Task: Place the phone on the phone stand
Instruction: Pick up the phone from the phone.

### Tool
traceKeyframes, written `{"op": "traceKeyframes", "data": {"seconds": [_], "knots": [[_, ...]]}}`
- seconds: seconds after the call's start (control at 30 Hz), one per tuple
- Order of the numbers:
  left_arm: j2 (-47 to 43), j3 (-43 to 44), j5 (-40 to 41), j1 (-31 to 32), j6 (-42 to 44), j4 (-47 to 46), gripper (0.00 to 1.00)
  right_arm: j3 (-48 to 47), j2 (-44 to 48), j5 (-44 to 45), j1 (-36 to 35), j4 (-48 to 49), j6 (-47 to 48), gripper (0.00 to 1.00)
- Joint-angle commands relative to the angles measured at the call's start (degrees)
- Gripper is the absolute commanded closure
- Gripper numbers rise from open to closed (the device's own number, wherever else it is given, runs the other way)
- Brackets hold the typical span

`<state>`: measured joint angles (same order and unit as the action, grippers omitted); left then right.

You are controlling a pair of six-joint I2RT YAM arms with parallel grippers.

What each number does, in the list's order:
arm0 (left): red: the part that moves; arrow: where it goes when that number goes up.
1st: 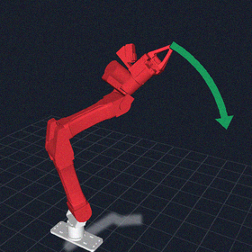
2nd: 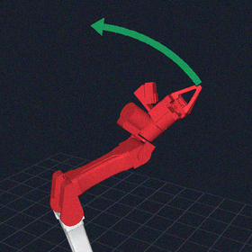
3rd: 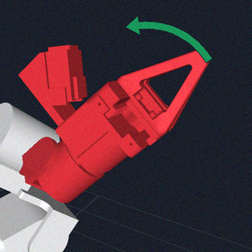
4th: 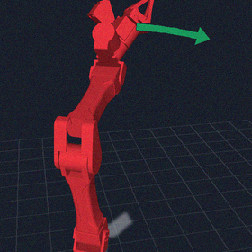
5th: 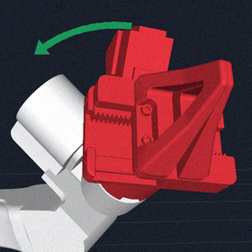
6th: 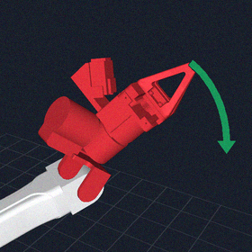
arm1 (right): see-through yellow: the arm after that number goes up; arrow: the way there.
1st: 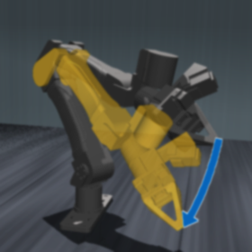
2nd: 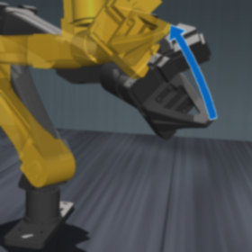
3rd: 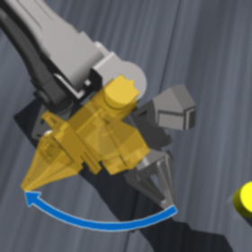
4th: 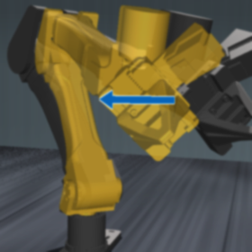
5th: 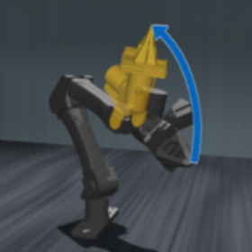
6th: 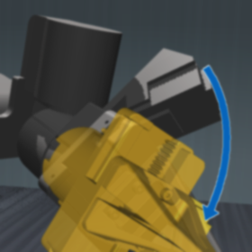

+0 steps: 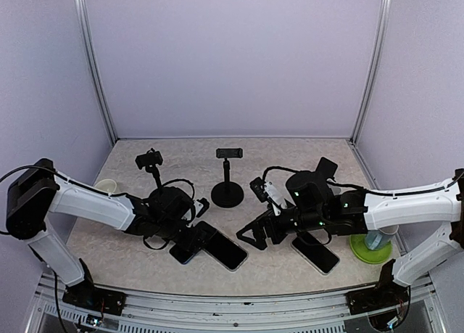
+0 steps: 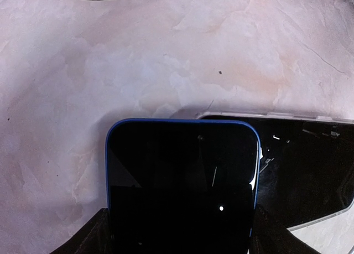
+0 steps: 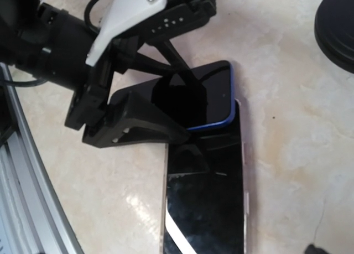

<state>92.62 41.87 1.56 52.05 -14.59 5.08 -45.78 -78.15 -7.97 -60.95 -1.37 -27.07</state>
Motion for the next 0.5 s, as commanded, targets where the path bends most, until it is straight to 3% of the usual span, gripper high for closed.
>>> {"op": "traceKeyframes", "data": {"seconds": [0.0, 0.47], "knots": [[-3.3, -0.8, 1.4, -0.4, 0.3, 1.9, 0.32, -0.8, -1.0, -0.7, 0.3, 0.6, 0.4, 0.0], [-8.2, 2.5, 7.9, 5.9, -1.1, 0.2, 0.33, -6.1, -6.3, -1.3, 0.3, 0.6, -3.7, 0.0]]}}
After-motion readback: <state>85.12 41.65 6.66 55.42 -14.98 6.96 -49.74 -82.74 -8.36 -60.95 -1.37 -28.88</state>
